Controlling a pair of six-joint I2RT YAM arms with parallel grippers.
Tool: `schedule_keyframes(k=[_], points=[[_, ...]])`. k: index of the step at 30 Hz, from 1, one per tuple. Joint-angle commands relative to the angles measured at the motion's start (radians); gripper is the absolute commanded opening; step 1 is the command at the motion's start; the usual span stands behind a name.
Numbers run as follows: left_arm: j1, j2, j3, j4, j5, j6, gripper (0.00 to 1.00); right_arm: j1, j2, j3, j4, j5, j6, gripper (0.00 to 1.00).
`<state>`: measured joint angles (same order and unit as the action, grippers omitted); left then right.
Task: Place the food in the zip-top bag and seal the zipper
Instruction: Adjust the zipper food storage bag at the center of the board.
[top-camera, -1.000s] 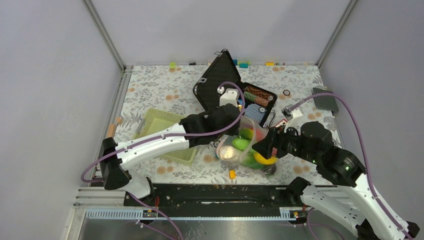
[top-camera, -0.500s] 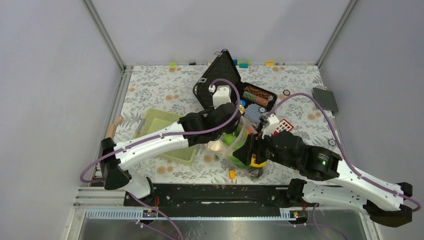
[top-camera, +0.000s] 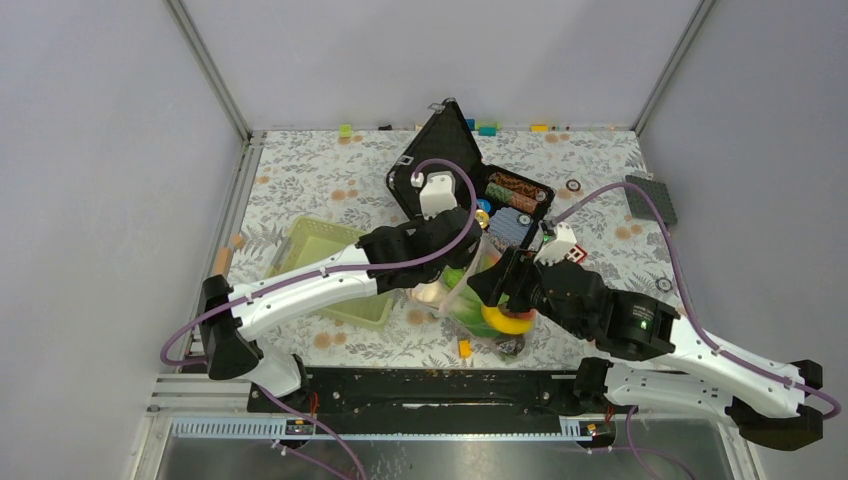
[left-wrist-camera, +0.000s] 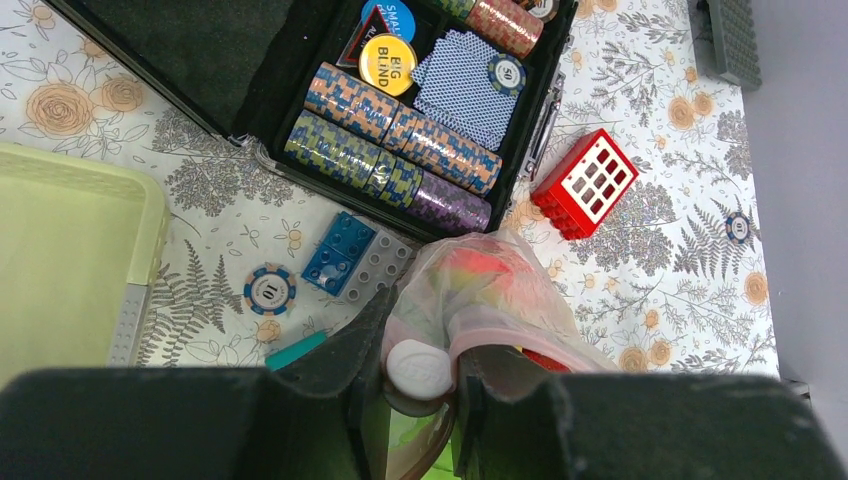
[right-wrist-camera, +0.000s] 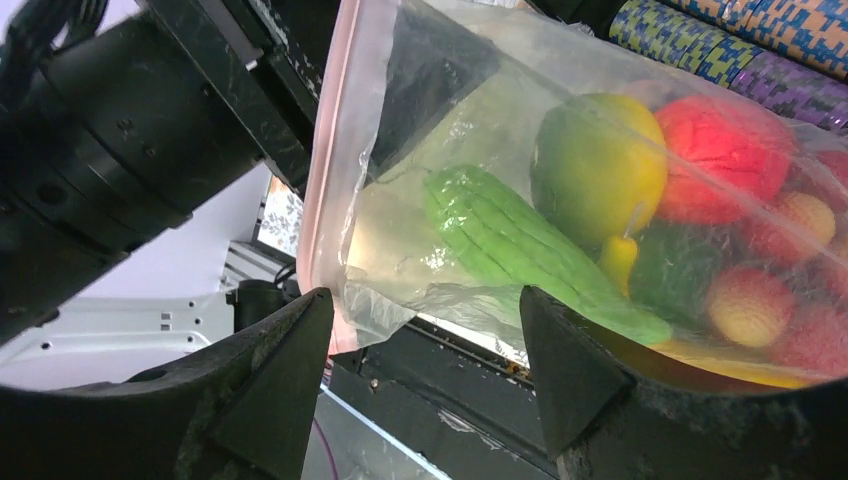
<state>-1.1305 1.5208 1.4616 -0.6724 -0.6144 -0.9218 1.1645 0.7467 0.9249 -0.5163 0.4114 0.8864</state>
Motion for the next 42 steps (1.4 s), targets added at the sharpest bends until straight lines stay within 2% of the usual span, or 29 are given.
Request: schedule_keyframes(k=[1,7,16,22,27,33,42], points=[[0.005,-0.035,0.007,0.034,-0.052,-0.034,0.00,0.008,0.027,0.069,-0.032,0.113,0.091,0.76],[0.005,-0.023,0.007,0.040,-0.013,-0.035,0.00,0.008,0.065,0.106,0.014,0.042,0.036,0.76],[0.005,-0.053,-0.032,0.075,0.004,-0.036,0.00,0.008,0.051,0.147,-0.053,0.127,0.032,0.76],[0.005,-0.055,-0.028,0.075,0.005,-0.036,0.00,0.008,0.109,0.179,-0.067,0.139,-0.001,0.76],[0.004,-0.077,-0.058,0.092,0.015,-0.025,0.00,0.008,0.093,0.189,-0.069,0.261,-0.009,0.75],[0.005,-0.112,-0.092,0.122,0.030,-0.020,0.00,0.006,0.083,0.201,-0.067,0.317,-0.041,0.75],[0.004,-0.124,-0.100,0.121,0.032,-0.027,0.00,-0.031,0.195,0.249,-0.026,0.222,-0.067,0.75]])
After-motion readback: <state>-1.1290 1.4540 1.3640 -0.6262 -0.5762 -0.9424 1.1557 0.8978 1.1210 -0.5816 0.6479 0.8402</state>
